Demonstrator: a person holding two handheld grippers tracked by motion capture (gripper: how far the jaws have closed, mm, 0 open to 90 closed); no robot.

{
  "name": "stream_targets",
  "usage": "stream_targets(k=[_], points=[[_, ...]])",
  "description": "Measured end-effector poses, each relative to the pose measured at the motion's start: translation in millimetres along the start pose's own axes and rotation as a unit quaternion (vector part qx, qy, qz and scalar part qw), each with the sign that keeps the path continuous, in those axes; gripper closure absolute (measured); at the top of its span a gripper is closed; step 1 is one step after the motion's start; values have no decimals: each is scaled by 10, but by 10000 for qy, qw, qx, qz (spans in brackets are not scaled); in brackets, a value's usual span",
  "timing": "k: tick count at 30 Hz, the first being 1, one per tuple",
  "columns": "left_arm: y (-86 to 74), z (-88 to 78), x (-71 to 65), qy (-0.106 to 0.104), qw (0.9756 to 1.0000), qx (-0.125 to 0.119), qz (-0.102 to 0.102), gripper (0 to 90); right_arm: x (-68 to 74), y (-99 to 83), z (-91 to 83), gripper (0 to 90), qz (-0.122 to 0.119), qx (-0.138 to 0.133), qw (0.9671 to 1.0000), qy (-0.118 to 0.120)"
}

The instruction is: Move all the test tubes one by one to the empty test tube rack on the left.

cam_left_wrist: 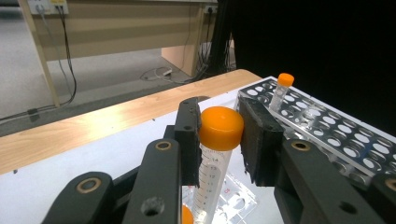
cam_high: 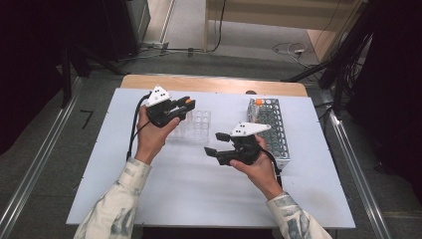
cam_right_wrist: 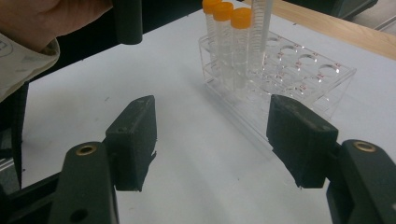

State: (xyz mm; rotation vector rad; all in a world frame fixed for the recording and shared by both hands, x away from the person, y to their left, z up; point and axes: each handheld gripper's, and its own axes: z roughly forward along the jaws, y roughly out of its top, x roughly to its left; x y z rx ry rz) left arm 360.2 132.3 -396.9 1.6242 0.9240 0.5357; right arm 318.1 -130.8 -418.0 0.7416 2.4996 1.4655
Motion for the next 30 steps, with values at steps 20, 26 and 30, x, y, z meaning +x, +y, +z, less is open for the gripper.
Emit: stream_targets(k=[20,26,30], points=[[-174,21,10,48,9998,184,52,704,1,-12,10,320,20,-8,10000,38],[-187,15,1,41,9997,218,62,699,-3,-13,19,320,4,1,10000,42],[-184,19,-6,2,9998,197,8,630,-5,-13,17,320,32,-11,10000,76]])
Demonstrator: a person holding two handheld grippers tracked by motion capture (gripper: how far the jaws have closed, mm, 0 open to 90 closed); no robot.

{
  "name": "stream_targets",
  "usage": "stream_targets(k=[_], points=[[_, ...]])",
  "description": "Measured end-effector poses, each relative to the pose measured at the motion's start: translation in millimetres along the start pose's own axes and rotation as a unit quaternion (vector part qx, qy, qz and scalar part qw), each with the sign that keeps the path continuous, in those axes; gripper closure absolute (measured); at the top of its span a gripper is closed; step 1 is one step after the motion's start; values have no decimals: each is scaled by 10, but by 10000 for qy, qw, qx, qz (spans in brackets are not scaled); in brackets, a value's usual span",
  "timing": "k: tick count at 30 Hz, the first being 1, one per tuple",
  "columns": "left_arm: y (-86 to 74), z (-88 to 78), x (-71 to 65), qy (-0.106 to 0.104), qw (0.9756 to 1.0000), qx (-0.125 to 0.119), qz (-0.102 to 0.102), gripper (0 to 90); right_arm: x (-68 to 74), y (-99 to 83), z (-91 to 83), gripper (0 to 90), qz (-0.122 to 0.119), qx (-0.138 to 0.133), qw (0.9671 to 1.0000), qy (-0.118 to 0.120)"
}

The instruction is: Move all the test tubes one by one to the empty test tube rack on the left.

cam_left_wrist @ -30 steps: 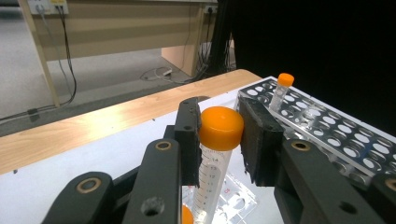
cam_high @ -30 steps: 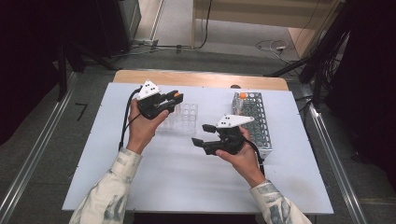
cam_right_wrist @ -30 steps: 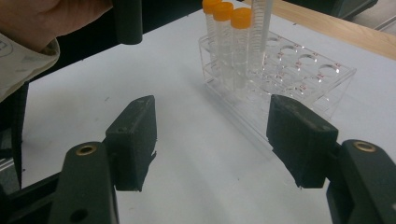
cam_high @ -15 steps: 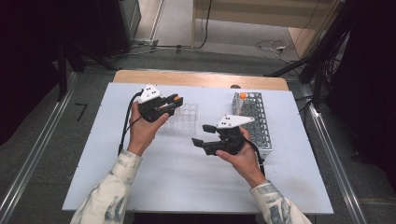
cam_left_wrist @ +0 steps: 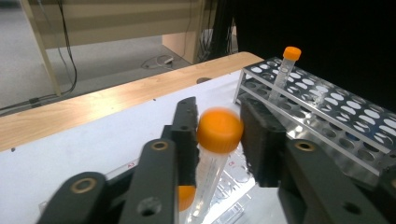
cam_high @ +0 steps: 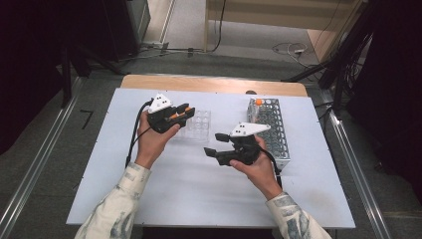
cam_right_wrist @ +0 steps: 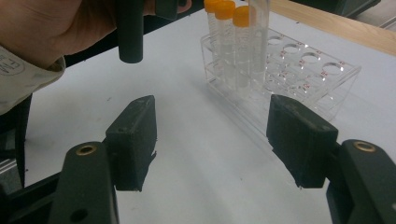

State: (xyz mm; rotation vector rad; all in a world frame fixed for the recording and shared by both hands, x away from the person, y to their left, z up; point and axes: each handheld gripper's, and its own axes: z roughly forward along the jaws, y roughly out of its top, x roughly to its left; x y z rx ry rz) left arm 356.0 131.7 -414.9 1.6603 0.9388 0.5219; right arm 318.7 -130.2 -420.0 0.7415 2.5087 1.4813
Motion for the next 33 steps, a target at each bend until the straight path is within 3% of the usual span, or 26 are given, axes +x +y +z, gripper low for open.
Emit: stream_targets(k=[2,16,21,26,33], points=[[3,-1,-4,-8,10000,-20,-4,577,0,0,-5,320,8,5,10000,-12],[33,-56,-26,-73,9999,-105,-94,430,-53,-2,-65,317,65,-75,9998,-145],[32,-86,-48,-181,9997,-44,-185,364,-142,-5,-140,306,128,-264,9986,-444],[38,-156,-111,-265,9995,-36,-194,325,-301,-17,-253,282,248,-269,9967,-724],[-2,-273,-198,-330,9990,-136,-252,271,-534,-39,-439,240,352,-356,9909,-1249]])
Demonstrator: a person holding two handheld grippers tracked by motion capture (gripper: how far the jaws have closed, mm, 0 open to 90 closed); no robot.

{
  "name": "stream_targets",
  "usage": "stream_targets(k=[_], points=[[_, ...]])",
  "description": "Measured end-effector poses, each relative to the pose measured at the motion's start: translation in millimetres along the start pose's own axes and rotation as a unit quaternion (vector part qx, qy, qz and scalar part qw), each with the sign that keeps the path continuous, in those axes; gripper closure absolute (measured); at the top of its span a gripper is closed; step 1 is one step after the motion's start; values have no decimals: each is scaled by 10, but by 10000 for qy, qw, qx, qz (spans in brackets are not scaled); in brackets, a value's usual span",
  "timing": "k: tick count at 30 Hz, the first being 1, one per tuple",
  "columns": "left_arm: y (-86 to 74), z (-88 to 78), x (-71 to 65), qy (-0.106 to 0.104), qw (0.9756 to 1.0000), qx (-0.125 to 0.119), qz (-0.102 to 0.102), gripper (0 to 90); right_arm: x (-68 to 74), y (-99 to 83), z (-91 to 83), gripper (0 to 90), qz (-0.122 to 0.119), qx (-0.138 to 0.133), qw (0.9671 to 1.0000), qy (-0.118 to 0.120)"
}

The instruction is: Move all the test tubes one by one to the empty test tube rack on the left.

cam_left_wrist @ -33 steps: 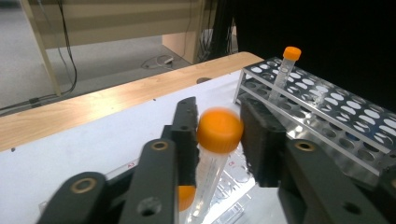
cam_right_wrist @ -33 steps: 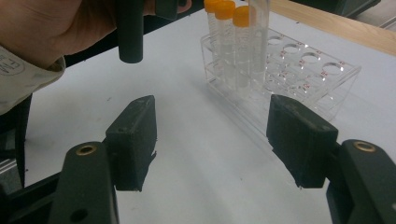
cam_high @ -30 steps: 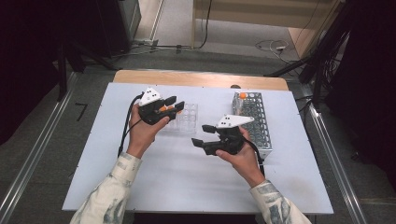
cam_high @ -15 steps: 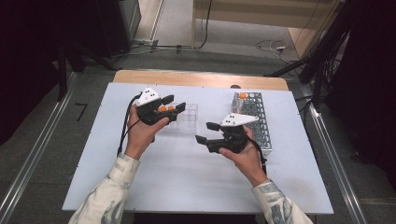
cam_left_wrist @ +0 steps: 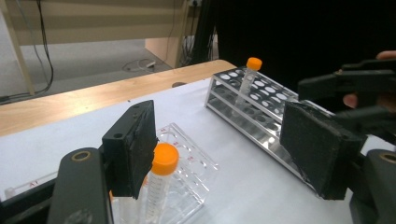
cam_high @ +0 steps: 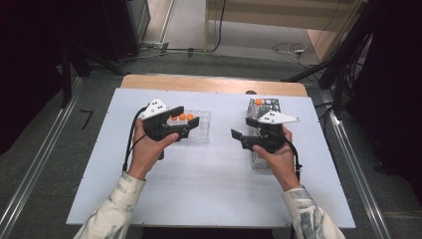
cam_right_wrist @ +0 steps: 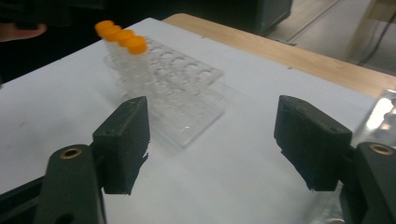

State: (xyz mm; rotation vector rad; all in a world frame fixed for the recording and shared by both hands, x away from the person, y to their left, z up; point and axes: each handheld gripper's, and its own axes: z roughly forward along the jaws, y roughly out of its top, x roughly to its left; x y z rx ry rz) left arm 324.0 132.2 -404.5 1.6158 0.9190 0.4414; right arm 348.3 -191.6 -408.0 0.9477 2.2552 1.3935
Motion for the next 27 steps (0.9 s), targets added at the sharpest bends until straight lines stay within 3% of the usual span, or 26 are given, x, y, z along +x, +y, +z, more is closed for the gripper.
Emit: stream_targets(k=[6,10,13,22,27], points=[[-53,-68,-34,-8,10000,-39,-74,260,-229,5,-41,217,169,-39,9984,-541],[-77,-96,-52,-49,9998,-111,-137,260,-369,11,-7,217,326,-8,9941,-1030],[-90,-105,-71,-76,9998,-118,-125,260,-461,28,36,224,447,35,9913,-1237],[-101,-108,-107,-139,9997,-161,-120,261,-679,77,211,262,511,369,9872,-1466],[-122,-106,-103,-145,9996,-168,-144,264,-780,75,280,312,596,512,9861,-1464]])
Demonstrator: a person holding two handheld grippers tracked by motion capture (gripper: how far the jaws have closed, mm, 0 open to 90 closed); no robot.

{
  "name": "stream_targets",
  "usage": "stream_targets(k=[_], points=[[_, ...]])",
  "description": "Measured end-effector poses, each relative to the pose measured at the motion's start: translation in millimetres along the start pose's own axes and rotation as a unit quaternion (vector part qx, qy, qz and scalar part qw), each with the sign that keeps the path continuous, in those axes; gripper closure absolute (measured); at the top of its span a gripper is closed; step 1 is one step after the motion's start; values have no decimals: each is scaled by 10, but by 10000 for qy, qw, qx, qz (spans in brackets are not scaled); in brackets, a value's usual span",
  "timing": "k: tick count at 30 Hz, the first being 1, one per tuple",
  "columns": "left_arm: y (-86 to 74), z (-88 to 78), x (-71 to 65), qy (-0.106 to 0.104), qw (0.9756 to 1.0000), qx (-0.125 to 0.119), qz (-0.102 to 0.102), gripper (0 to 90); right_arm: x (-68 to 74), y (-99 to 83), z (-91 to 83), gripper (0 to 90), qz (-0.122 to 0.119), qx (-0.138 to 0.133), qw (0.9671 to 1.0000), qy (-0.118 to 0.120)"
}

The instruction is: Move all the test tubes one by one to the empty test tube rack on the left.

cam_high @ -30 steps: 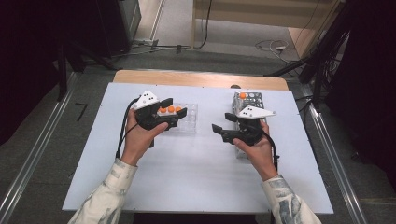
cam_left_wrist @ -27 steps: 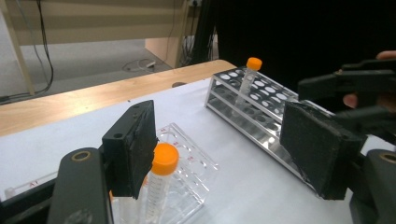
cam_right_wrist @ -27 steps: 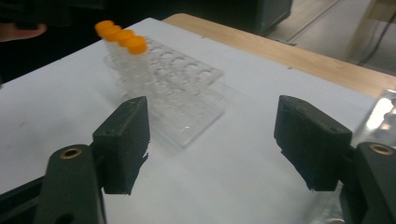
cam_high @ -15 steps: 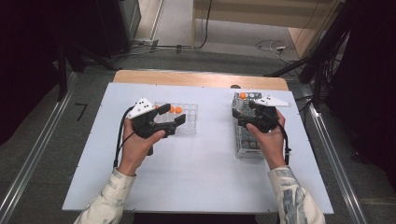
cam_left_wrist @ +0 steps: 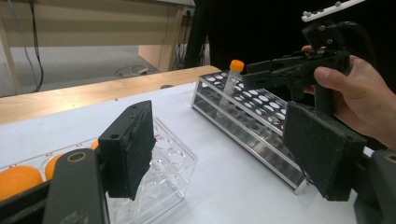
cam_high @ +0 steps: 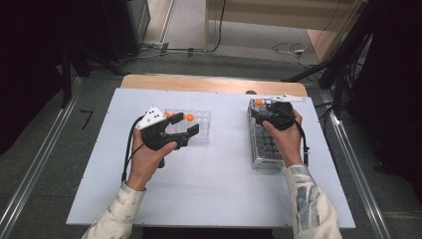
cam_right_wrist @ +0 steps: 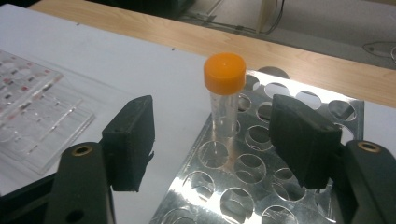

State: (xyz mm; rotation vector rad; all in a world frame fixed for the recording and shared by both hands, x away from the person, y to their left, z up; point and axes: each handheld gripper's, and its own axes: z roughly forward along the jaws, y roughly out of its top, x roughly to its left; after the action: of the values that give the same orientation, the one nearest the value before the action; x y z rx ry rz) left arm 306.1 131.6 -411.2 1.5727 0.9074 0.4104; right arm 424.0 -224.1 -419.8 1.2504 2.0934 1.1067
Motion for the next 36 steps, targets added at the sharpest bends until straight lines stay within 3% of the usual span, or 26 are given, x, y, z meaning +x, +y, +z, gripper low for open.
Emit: stream_targets(k=[4,14,21,29,36], points=[[-2,-2,-4,-19,10000,-3,6,265,-37,14,54,354,30,90,9999,-46],[-20,14,0,-58,10000,12,-11,267,-33,77,186,536,-153,345,9993,-1],[-23,8,2,-68,10000,15,-13,269,-42,101,261,593,-221,466,9987,11],[-28,3,5,-101,9999,13,-39,272,-63,98,281,697,-211,467,9987,-6],[-34,5,4,-93,9999,13,-59,272,-80,117,227,714,-229,311,9992,-40]])
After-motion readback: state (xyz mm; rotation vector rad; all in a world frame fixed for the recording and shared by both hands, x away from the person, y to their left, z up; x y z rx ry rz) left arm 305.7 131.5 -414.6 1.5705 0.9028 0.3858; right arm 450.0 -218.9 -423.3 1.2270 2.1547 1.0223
